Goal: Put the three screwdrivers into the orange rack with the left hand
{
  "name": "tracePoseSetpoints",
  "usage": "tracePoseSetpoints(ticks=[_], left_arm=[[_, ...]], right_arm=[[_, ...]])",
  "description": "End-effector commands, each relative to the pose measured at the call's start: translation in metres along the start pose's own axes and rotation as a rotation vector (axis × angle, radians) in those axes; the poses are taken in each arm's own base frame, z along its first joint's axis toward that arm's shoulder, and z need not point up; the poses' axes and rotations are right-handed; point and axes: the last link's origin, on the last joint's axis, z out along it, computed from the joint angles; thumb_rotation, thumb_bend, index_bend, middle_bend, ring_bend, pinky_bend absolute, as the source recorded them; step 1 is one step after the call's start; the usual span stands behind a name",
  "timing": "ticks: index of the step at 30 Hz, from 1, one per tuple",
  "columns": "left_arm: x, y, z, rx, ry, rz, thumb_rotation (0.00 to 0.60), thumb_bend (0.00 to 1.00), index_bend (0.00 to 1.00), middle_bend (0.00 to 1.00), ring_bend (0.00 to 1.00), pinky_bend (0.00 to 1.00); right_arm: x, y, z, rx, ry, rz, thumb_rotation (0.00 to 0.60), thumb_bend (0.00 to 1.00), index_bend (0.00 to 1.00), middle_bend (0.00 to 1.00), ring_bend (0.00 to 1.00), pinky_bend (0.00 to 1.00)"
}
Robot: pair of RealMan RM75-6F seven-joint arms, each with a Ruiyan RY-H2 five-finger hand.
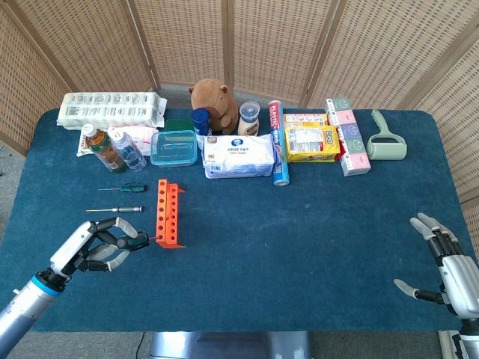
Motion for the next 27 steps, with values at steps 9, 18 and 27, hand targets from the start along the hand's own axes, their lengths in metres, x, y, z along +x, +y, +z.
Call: tracePoseSetpoints(ticks=[9, 18, 27], left_arm=[[0.001, -0.002, 0.004, 0.001, -0.012, -0.002, 0.6, 0.42, 0.61, 0.97, 1.0, 1.0], [0.0, -0.008, 0.006, 0.01, -0.01, -0.005, 0.6, 0.42, 0.61, 0.97, 1.0, 1.0], [0.002, -0.013, 0.009, 0.024, 0.002, -0.024, 0.6, 0.42, 0.61, 0.97, 1.0, 1.0]], right_arm=[[0.001, 0.0, 0.0, 0.001, 0.002, 0.003, 0.6, 0.02, 0.07, 0.03, 0.0, 0.0], [0.002, 0.001, 0.0, -0.001, 0.003, 0.006, 0.6, 0.02, 0.07, 0.03, 0.0, 0.0], [0.003, 0.001, -0.001, 0.001, 0.007, 0.009, 0.6, 0.02, 0.07, 0.03, 0.0, 0.0]])
